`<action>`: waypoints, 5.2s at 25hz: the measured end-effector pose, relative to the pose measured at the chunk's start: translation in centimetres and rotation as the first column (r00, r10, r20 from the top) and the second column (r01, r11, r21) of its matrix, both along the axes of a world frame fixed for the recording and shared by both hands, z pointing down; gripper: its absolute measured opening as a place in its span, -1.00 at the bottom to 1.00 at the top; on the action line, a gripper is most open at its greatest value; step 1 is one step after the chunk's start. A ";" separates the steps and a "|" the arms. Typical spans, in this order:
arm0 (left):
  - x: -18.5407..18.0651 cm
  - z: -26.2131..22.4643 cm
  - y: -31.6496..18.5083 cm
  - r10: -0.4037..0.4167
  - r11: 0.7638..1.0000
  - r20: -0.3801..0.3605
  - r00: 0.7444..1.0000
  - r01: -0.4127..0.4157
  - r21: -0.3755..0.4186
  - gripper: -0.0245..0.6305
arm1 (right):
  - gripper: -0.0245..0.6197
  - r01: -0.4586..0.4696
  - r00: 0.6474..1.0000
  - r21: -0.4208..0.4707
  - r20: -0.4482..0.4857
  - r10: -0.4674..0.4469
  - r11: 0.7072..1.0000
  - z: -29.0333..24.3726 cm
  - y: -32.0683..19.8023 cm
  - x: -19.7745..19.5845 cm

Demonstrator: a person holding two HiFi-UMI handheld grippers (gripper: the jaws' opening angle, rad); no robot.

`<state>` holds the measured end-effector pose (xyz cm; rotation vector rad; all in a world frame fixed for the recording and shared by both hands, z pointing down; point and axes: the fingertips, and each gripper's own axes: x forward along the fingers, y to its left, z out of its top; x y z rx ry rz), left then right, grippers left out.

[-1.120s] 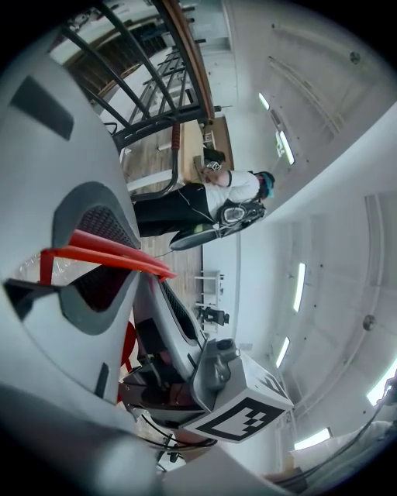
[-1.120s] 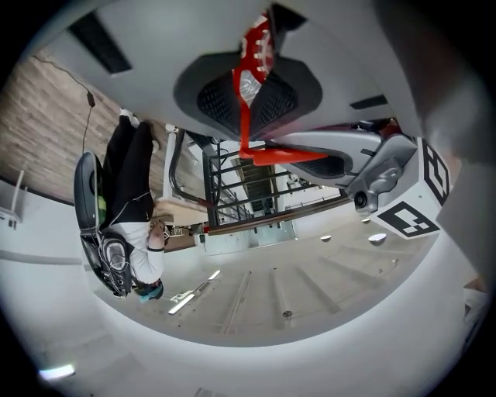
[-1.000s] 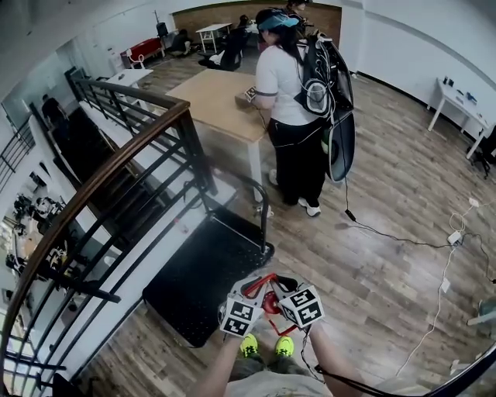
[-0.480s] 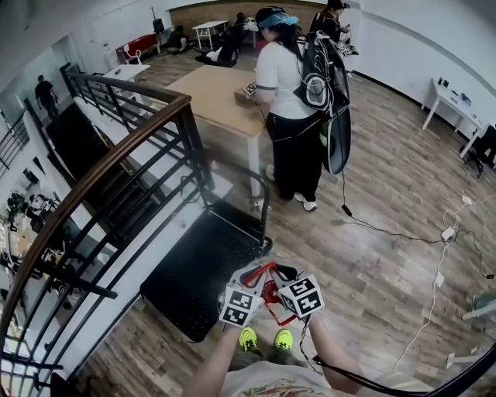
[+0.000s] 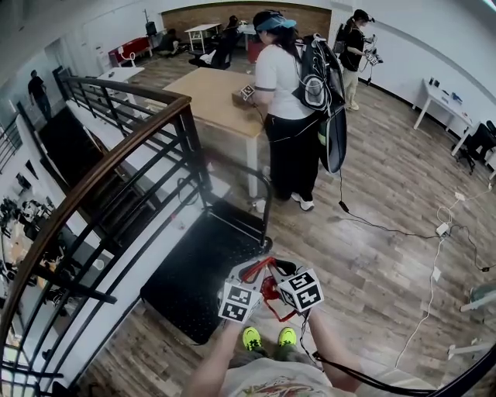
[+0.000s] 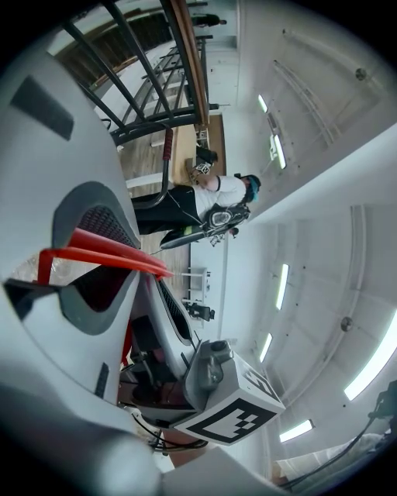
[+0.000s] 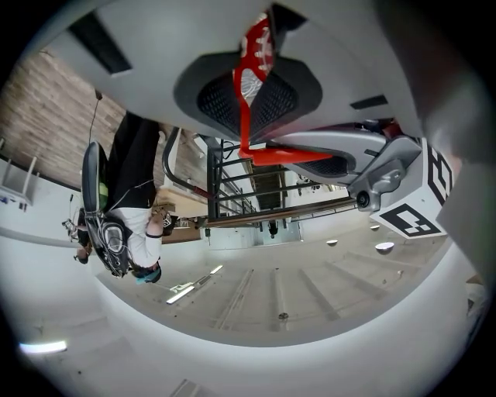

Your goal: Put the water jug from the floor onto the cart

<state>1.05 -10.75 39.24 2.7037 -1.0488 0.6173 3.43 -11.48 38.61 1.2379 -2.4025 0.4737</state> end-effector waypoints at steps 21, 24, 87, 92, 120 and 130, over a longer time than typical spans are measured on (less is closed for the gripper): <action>-8.3 -0.7 -5.5 -0.136 0.991 0.000 0.991 0.136 0.014 -0.77 | -0.80 0.125 0.992 -0.001 0.029 -0.125 0.992 -0.1 -5.8 -8.6; -8.7 -0.2 -7.7 -0.161 0.987 0.001 0.987 0.161 0.009 -0.77 | -0.80 0.149 0.988 -0.007 0.034 -0.149 0.989 0.5 -8.0 -9.0; -18.4 27.4 -37.9 -0.375 0.916 -0.006 0.927 0.369 -0.157 -0.76 | -0.79 0.324 0.946 -0.210 0.041 -0.322 0.923 28.5 -38.8 -19.2; -19.2 28.3 -39.7 -0.376 0.918 -0.022 0.926 0.370 -0.144 -0.76 | -0.80 0.310 0.951 -0.199 0.054 -0.305 0.930 29.4 -40.4 -19.8; -20.7 30.1 -44.9 -0.408 0.906 -0.011 0.913 0.403 -0.131 -0.72 | -0.79 0.283 0.957 -0.144 0.108 -0.269 0.948 31.2 -45.6 -21.2; -21.4 30.1 -44.7 -0.436 0.893 -0.019 0.900 0.430 -0.132 -0.55 | -0.60 0.259 0.962 -0.144 0.124 -0.242 0.955 31.3 -46.1 -20.9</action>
